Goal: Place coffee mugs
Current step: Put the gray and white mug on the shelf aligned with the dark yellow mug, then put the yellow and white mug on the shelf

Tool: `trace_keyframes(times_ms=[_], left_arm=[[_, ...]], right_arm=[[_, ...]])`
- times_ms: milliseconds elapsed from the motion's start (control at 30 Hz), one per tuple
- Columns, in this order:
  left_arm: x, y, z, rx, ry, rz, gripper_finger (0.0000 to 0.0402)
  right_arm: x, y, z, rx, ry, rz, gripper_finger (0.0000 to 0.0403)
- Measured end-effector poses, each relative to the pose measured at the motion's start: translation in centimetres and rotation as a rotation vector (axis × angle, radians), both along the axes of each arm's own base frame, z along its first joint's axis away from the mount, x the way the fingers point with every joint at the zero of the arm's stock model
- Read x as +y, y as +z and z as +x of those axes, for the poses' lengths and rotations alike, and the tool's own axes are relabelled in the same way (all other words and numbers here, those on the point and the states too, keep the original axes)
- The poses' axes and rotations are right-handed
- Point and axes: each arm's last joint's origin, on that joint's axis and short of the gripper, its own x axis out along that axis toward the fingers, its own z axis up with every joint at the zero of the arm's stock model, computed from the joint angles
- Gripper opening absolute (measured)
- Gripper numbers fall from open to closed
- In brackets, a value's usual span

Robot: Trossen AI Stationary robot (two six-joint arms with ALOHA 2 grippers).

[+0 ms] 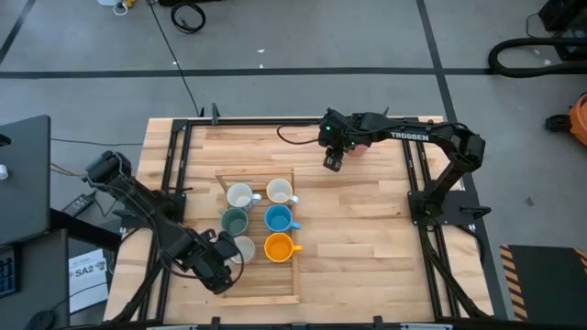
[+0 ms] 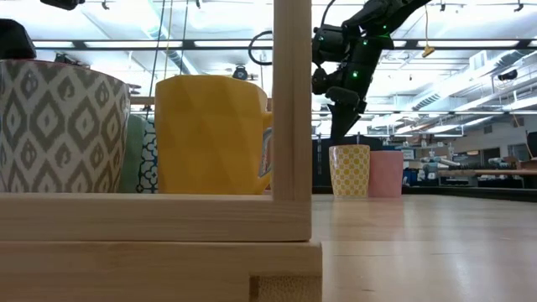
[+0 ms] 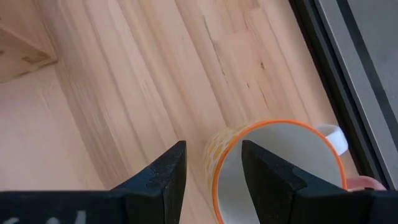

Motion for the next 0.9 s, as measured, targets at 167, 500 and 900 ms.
trace_keyframes(times_ms=[167, 500, 900], left_arm=[[0.5, 1.3, -0.5, -0.032, 0.001, -0.030, 0.0207], [1.9, 4.3, -2.0, -0.126, 0.005, -0.111, 0.0206], [3.6, 6.8, -3.1, -0.306, 0.070, -0.082, 0.0206]], right_arm=[[-0.1, 0.1, 0.1, -0.006, -0.014, -0.017, 0.0160], [-0.3, 0.1, 0.0, -0.024, -0.178, -0.034, 0.0160], [-0.2, -0.3, -0.1, -0.050, -0.246, 0.015, 0.0160]])
